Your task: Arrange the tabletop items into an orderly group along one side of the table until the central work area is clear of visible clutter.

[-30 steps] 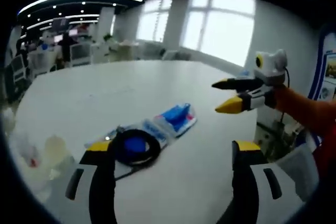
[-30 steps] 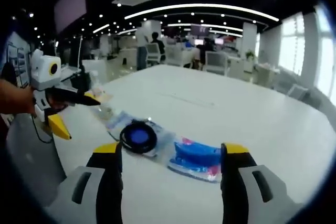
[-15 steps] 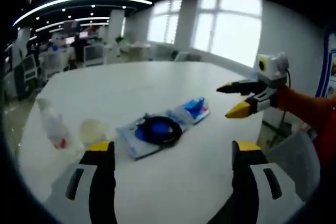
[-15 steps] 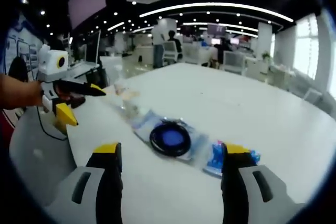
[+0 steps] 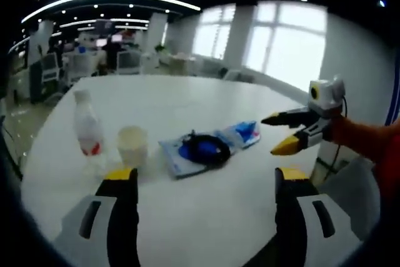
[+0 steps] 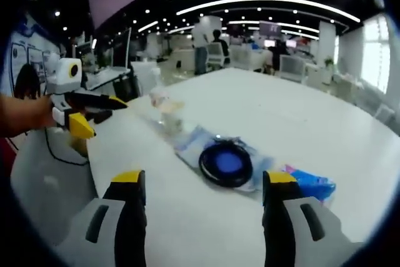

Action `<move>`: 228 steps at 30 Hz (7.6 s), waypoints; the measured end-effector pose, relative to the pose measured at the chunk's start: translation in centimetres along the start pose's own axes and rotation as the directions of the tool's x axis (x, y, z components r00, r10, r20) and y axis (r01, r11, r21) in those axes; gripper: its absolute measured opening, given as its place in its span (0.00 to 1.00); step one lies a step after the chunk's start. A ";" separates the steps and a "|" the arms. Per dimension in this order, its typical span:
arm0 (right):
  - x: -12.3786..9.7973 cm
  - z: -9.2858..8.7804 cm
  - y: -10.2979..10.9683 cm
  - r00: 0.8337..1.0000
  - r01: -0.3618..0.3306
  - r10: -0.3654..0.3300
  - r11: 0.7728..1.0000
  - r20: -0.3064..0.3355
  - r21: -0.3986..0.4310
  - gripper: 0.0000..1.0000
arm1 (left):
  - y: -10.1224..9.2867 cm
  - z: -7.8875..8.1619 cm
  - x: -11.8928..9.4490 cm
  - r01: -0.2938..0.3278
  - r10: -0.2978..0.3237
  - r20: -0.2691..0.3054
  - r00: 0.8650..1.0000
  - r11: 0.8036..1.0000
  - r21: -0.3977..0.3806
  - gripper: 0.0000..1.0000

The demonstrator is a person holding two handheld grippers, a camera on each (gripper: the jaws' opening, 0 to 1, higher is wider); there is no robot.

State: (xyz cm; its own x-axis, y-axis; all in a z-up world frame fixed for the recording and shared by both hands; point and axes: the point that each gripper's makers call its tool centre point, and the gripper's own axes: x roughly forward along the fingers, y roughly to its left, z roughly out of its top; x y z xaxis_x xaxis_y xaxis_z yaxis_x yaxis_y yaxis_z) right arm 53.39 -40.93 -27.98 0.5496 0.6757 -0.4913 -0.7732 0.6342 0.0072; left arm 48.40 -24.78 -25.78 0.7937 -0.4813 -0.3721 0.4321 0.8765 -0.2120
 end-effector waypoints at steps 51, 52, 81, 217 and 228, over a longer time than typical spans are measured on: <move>8.0 -1.5 -8.0 0.990 0.040 -0.041 0.999 -0.132 -0.006 0.51 | 0.3 -2.7 17.4 -0.015 0.024 -0.202 0.979 0.999 0.046 0.42; 8.3 -1.6 -8.1 0.990 0.035 -0.036 0.999 -0.137 -0.008 0.51 | 0.4 -2.8 17.6 -0.018 0.026 -0.205 0.978 0.999 0.042 0.41; 12.4 -4.5 -8.8 0.970 0.025 -0.011 0.998 -0.244 0.054 0.30 | 1.2 -4.9 19.2 -0.064 0.061 -0.235 0.970 0.998 -0.007 0.26; -4.3 -11.6 -7.4 0.963 0.173 -0.093 0.933 -0.252 0.316 0.06 | -12.8 -7.2 16.9 0.136 -0.085 -0.335 0.938 0.982 0.133 0.03; -3.3 -12.9 -8.0 0.955 0.183 -0.088 0.926 -0.283 0.329 0.07 | -12.3 -8.1 18.3 0.136 -0.075 -0.371 0.926 0.981 0.141 0.03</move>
State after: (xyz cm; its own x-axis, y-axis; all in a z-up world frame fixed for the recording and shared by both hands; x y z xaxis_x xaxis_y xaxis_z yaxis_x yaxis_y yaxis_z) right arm 53.71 -53.07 -37.63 0.5032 0.4831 -0.7165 -0.5117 0.8348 0.2034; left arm 54.16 -44.45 -37.28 0.5432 -0.5142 -0.6637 0.5924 0.7949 -0.1311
